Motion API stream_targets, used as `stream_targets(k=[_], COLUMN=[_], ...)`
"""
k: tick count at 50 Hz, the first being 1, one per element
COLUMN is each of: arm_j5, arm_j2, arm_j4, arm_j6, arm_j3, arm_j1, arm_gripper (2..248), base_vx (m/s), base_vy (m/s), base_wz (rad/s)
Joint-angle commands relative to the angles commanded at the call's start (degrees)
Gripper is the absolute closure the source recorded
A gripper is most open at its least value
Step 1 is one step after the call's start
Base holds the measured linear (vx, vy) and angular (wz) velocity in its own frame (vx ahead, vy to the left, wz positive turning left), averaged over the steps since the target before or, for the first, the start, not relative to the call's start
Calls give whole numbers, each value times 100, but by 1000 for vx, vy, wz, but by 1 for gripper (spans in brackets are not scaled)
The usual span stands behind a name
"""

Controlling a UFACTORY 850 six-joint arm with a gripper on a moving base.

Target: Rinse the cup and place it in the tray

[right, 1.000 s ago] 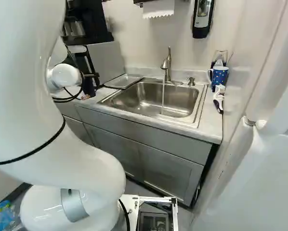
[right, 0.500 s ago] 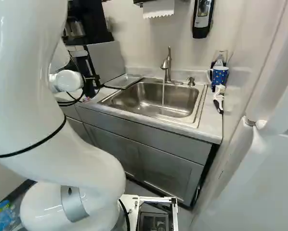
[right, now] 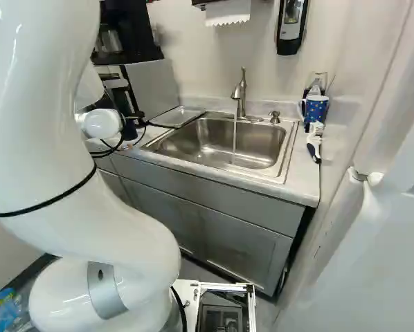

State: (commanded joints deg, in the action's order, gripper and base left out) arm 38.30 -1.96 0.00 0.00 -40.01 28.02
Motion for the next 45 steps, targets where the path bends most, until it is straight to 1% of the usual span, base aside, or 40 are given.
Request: stream_targets(k=[7, 36, 37, 42, 43, 45], arm_j5=[68, 68, 68, 68, 68, 68], arm_j2=[-41, -41, -41, -41, -41, -41], arm_j4=[0, 0, 0, 0, 0, 0], arm_j6=[0, 0, 0, 0, 0, 0], arm_j3=[10, 10, 10, 10, 10, 10], arm_j1=[0, 0, 0, 0, 0, 0], arm_gripper=[3, 3, 13, 13, 51, 51], base_vx=[0, 0, 0, 0, 0, 0], base_vy=[0, 0, 0, 0, 0, 0], base_wz=[0, 0, 0, 0, 0, 0])
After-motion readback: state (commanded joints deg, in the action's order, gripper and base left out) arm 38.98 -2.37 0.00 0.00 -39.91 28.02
